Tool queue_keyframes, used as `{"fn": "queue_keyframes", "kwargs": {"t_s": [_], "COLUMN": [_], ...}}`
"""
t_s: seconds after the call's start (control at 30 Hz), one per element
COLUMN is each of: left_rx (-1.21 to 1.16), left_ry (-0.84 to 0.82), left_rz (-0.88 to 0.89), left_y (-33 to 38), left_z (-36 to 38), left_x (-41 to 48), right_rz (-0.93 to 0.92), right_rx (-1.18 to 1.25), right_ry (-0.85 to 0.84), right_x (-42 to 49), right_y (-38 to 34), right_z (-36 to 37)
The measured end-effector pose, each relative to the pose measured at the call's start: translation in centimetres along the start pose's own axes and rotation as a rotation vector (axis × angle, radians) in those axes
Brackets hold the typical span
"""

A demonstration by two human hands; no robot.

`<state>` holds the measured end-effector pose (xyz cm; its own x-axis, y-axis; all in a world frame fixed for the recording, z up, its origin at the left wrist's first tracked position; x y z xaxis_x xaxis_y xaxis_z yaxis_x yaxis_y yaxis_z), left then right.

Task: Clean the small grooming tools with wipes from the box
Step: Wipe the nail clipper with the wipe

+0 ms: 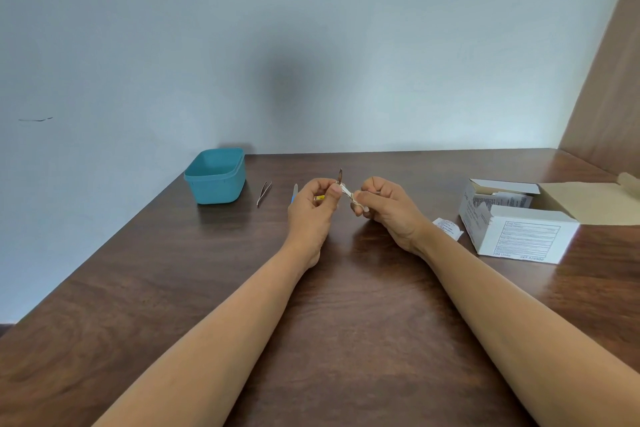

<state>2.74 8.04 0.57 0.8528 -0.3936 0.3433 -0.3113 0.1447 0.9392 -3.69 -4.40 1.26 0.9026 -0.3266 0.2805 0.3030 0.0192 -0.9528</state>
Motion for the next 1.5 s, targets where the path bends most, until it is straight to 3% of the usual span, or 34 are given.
{"fn": "queue_keyframes", "kwargs": {"t_s": [0.23, 0.67, 1.13, 1.5], "left_rx": [-0.013, 0.116, 0.060, -0.010], "left_ry": [0.068, -0.126, -0.009, 0.022], "left_rz": [-0.003, 0.096, 0.009, 0.005], "left_y": [0.1, 0.7, 0.3, 0.2], "left_z": [0.0, 0.3, 0.0, 0.0], "left_x": [0.1, -0.7, -0.3, -0.1], "right_rz": [0.003, 0.000, 0.011, 0.019], "right_rx": [0.043, 0.161, 0.033, 0.100], "right_ry": [0.011, 0.075, 0.013, 0.012], "right_x": [0.0, 0.1, -0.1, -0.3], "right_y": [0.1, 0.4, 0.0, -0.1], "right_z": [0.1, -0.4, 0.0, -0.2]}}
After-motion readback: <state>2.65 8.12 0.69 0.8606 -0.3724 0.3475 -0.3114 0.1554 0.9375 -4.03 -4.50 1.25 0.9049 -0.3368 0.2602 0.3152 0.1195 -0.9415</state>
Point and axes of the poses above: each hand's wrist, its own x-axis towards the middle knuckle, its own z-axis out of the palm, y = z × x, the point moved 1 cm from there along x, towards the middle knuckle, and after that the axes turned 5 degrees about x, right-handed, at the moved point
